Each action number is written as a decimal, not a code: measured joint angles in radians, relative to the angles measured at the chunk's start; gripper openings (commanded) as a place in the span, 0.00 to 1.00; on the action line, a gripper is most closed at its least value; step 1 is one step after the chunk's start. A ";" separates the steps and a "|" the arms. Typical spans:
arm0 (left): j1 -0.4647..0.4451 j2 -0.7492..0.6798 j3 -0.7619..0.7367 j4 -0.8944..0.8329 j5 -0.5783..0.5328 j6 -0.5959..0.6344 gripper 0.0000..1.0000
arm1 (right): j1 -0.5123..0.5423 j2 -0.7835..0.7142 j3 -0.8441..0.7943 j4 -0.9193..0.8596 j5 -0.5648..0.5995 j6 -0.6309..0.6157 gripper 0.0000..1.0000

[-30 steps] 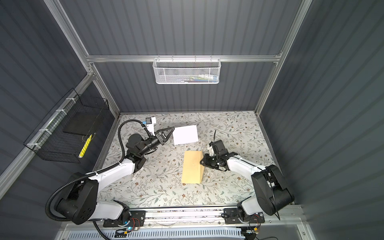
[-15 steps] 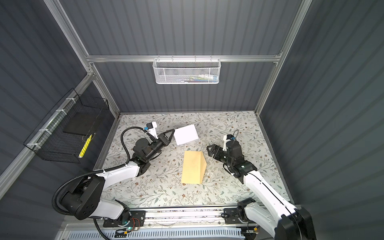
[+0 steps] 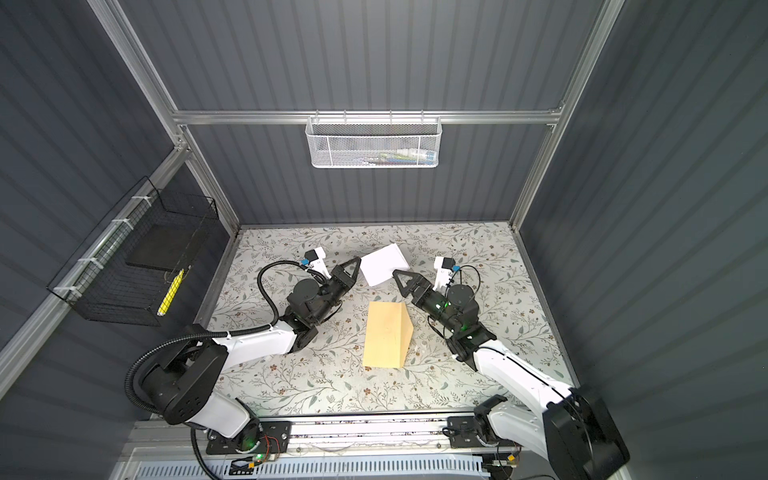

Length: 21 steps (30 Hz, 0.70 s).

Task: Place the letter into the envelope and seal it
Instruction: 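Close right gripper on the folded white sheet while left gripper releases it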

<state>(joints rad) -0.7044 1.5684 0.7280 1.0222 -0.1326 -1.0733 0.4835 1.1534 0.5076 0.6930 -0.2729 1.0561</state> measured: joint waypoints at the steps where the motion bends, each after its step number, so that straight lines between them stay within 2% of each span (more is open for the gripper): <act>1: -0.005 0.005 0.005 0.004 -0.007 -0.005 0.00 | 0.005 0.024 0.002 0.020 0.000 0.011 0.99; 11: -0.028 0.012 0.022 0.004 -0.065 -0.023 0.00 | 0.043 0.247 0.036 0.256 0.006 0.105 0.99; 21: -0.048 0.027 0.022 0.047 -0.109 -0.069 0.00 | 0.047 0.427 0.092 0.489 0.016 0.195 0.78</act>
<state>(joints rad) -0.7528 1.5955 0.7498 1.0687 -0.2420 -1.1423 0.5304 1.5806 0.5995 1.1824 -0.2569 1.2507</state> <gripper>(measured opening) 0.048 0.823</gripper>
